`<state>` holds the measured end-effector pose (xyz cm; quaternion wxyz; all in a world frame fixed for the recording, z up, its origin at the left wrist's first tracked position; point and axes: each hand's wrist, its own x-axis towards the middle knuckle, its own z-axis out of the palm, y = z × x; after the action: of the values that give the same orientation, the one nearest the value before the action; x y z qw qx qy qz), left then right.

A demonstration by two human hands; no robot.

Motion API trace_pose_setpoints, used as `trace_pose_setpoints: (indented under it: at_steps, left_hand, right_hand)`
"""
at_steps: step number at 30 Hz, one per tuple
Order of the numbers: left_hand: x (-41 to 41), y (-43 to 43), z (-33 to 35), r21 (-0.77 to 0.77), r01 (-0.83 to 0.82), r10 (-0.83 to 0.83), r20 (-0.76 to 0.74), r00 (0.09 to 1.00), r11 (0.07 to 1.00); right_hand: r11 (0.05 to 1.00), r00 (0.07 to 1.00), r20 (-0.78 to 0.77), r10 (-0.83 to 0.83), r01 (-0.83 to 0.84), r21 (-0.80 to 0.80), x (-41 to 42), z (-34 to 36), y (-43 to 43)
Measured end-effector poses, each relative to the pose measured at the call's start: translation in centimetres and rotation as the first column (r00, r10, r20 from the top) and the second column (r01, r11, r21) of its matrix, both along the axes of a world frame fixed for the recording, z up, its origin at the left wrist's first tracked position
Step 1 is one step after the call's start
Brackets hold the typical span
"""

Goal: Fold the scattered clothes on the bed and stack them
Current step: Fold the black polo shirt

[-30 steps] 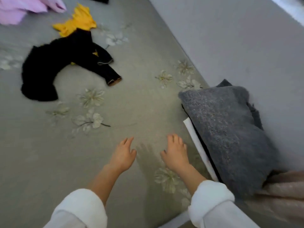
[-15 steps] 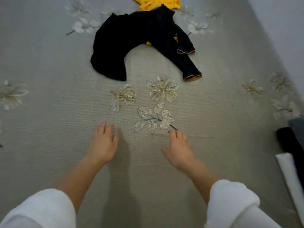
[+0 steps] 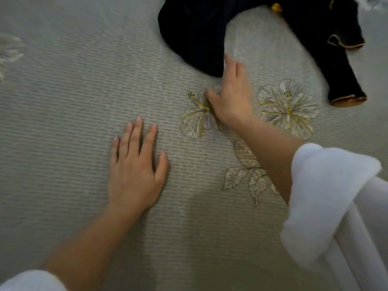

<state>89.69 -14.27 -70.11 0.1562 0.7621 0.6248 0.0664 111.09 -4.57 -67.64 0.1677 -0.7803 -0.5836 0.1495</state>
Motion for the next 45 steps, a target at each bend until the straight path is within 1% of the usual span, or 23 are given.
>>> trace_pose_setpoints:
  at_steps: [5, 7, 8, 9, 10, 11, 13, 14, 17, 20, 24, 26, 28, 30, 32, 34, 36, 38, 40, 41, 42, 43, 45]
  left_hand:
    - [-0.2, 0.1, -0.3, 0.010, -0.001, 0.001, 0.015, 1.000, 1.000]
    - [-0.2, 0.0, -0.3, 0.014, 0.002, -0.002, 0.019, 1.000, 1.000]
    - [-0.2, 0.1, -0.3, 0.019, 0.003, -0.003, 0.020, 1.000, 1.000]
    - [-0.2, 0.1, -0.4, 0.021, 0.004, -0.004, 0.021, 1.000, 1.000]
    - [-0.2, 0.1, -0.4, 0.020, 0.004, -0.004, 0.023, 1.000, 1.000]
    - [-0.3, 0.1, -0.4, 0.019, 0.003, -0.004, 0.026, 1.000, 1.000]
    - [-0.3, 0.0, -0.3, 0.015, 0.002, -0.002, 0.035, 0.999, 1.000]
    - [-0.3, -0.1, -0.3, 0.011, 0.005, -0.005, 0.038, 0.999, 1.000]
    - [-0.4, -0.2, -0.1, -0.018, 0.037, -0.036, 0.028, 0.999, 0.999]
    - [-1.0, -2.0, 0.5, -0.125, 0.063, -0.059, 0.038, 0.998, 0.990]
    - [-2.2, -9.1, 2.7, -0.261, 0.139, -0.103, 0.145, 0.984, 0.955]
    - [-3.0, -12.7, 4.1, -0.300, 0.193, -0.136, 0.200, 0.970, 0.934]
    - [-3.5, -15.5, 5.9, -0.336, 0.252, -0.208, 0.161, 0.965, 0.907]
    - [-3.6, -18.3, 7.9, -0.315, 0.385, -0.403, 0.006, 0.915, 0.868]
    - [-3.2, -21.5, 10.0, -0.307, 0.596, -0.650, -0.115, 0.751, 0.742]
    - [-2.9, -24.7, 11.4, -0.341, 0.720, -0.788, -0.123, 0.604, 0.605]
    - [-2.7, -27.5, 12.5, -0.376, 0.753, -0.823, -0.047, 0.566, 0.539]
    - [-2.3, -29.9, 13.9, -0.471, 0.732, -0.785, 0.124, 0.607, 0.492]
    - [-1.8, -31.5, 15.8, -0.649, 0.621, -0.611, 0.291, 0.736, 0.440]
    - [-1.6, -32.2, 16.7, -0.749, 0.550, -0.506, 0.334, 0.795, 0.370]
    - [-1.3, -32.7, 17.4, -0.838, 0.478, -0.395, 0.359, 0.846, 0.262]
    - [-1.2, -33.3, 17.9, -0.906, 0.408, -0.269, 0.366, 0.891, 0.118]
    - [-1.4, -34.3, 18.2, -0.938, 0.308, -0.059, 0.321, 0.945, -0.159]
  right_hand:
    - [0.998, 0.998, 0.042, -0.047, 0.049, -0.048, -0.3, -0.8, 5.1]
    - [0.999, 0.981, 0.191, 0.042, -0.038, -0.025, -0.2, -0.4, 4.9]
    - [0.992, 0.950, 0.284, 0.127, -0.123, -0.032, -0.3, -0.1, 4.3]
    - [0.976, 0.921, 0.321, 0.219, -0.212, -0.056, -0.4, -0.1, 3.7]
    - [0.955, 0.913, 0.283, 0.295, -0.280, -0.094, -0.6, 0.0, 2.8]
    - [0.941, 0.927, 0.179, 0.330, -0.308, -0.141, -0.8, 0.2, 1.7]
    - [0.937, 0.957, -0.032, 0.288, -0.288, -0.199, -1.2, 1.1, -0.8]
    - [0.942, 0.964, -0.082, 0.254, -0.266, -0.206, -1.3, 1.7, -2.3]
    - [0.931, 0.964, -0.165, 0.209, -0.248, -0.268, -1.6, 4.0, -7.5]
    - [0.889, 0.963, -0.211, 0.165, -0.238, -0.390, -1.9, 5.6, -13.3]
    - [0.836, 0.960, -0.280, 0.013, -0.164, -0.523, -3.5, 6.7, -21.9]
    - [0.757, 0.953, -0.295, -0.064, -0.146, -0.637, -4.7, 7.9, -26.5]
    - [0.650, 0.919, -0.339, -0.201, -0.134, -0.748, -5.6, 9.7, -30.7]
    - [0.575, 0.835, -0.402, -0.376, -0.131, -0.808, -6.1, 11.8, -34.1]
    - [0.541, 0.754, -0.446, -0.481, -0.145, -0.828, -6.2, 14.0, -37.1]
    - [0.527, 0.679, -0.487, -0.550, -0.170, -0.833, -6.0, 16.1, -40.0]
    - [0.498, 0.634, -0.482, -0.605, -0.171, -0.850, -5.5, 17.9, -42.6]
    - [0.445, 0.659, -0.440, -0.610, -0.174, -0.878, -5.0, 19.1, -45.0]
    - [0.394, 0.743, -0.385, -0.548, -0.177, -0.902, -4.6, 19.8, -47.0]
    - [0.374, 0.787, -0.354, -0.505, -0.170, -0.912, -4.4, 20.1, -47.7]
    - [0.360, 0.825, -0.324, -0.463, -0.159, -0.919, -4.2, 20.1, -48.3]
    - [0.347, 0.859, -0.292, -0.421, -0.145, -0.927, -3.9, 20.1, -48.7]
    - [0.334, 0.912, -0.245, -0.330, -0.130, -0.934, -3.3, 19.8, -49.3]
